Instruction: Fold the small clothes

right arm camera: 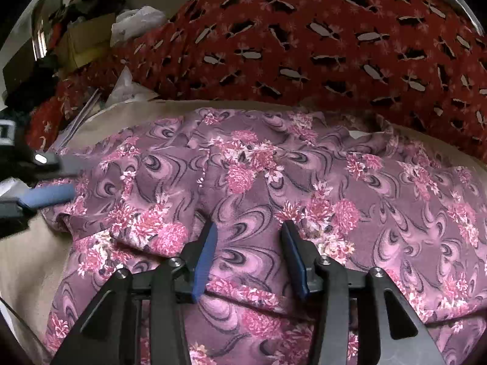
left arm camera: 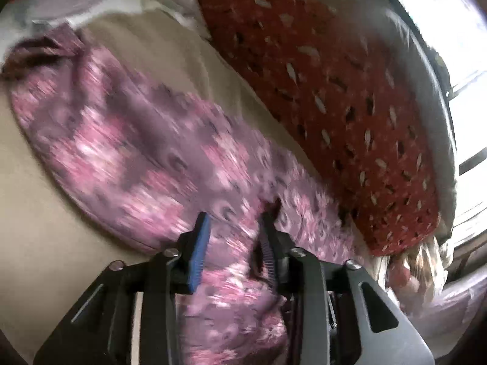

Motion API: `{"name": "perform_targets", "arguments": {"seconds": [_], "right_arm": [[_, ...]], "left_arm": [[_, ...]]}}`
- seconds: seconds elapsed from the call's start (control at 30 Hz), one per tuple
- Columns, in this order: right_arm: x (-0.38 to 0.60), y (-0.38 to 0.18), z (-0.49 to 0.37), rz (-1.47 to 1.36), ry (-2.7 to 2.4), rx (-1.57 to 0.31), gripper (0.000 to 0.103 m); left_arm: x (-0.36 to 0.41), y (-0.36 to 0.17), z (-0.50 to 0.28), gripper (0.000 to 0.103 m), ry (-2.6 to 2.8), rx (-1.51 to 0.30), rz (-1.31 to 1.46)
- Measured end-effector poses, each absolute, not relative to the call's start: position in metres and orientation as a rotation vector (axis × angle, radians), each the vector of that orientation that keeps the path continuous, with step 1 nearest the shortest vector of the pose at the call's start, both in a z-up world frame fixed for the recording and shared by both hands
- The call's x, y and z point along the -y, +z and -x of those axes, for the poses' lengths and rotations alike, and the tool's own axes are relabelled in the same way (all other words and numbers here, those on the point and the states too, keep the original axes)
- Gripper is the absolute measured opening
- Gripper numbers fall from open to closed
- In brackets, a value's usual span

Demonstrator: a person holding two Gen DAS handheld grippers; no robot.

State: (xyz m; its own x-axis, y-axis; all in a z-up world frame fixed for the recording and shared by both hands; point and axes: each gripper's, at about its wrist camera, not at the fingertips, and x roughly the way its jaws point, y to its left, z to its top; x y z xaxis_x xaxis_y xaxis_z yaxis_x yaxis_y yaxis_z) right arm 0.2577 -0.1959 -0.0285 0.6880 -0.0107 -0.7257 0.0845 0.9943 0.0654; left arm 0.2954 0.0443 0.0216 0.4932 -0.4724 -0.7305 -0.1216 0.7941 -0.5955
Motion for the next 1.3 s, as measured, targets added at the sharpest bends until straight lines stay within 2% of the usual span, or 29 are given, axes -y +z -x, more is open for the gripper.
{"name": "perform_targets", "arguments": {"seconds": [0.03, 0.17, 0.23, 0.33, 0.6, 0.77, 0.8, 0.9, 1.13, 1.3], "right_arm": [[0.197, -0.029, -0.258, -0.103, -0.05, -0.809, 0.046], [0.2, -0.029, -0.257, -0.132, -0.035, -0.799, 0.047], [0.2, -0.03, -0.257, -0.13, -0.036, -0.799, 0.047], [0.201, -0.03, -0.256, -0.129, -0.036, -0.797, 0.047], [0.201, -0.03, -0.256, -0.133, -0.031, -0.797, 0.047], [0.202, -0.03, -0.256, -0.146, -0.022, -0.795, 0.048], [0.203, -0.03, -0.256, -0.153, -0.017, -0.794, 0.048], [0.206, -0.03, -0.255, -0.175, -0.004, -0.793, 0.05], [0.207, -0.027, -0.257, -0.197, 0.015, -0.797, 0.052], [0.216, -0.021, -0.258, -0.251, 0.048, -0.821, 0.052]], "left_arm": [[-0.063, 0.028, -0.296, 0.05, -0.19, -1.027, 0.623], [-0.129, 0.048, -0.299, 0.052, -0.021, -0.964, 0.464], [-0.167, 0.053, -0.302, 0.062, 0.081, -0.952, 0.38], [-0.204, 0.047, -0.305, 0.068, 0.172, -0.961, 0.278], [-0.197, 0.007, -0.338, 0.068, 0.204, -0.999, -0.035], [-0.219, 0.006, -0.368, 0.068, 0.284, -0.986, 0.086], [-0.223, 0.004, -0.373, 0.064, 0.281, -0.994, 0.115], [-0.228, 0.0, -0.382, 0.006, 0.228, -1.047, 0.175], [-0.218, 0.018, -0.37, 0.006, 0.128, -1.044, 0.28], [-0.184, 0.052, -0.36, 0.006, 0.03, -1.014, 0.27]]}}
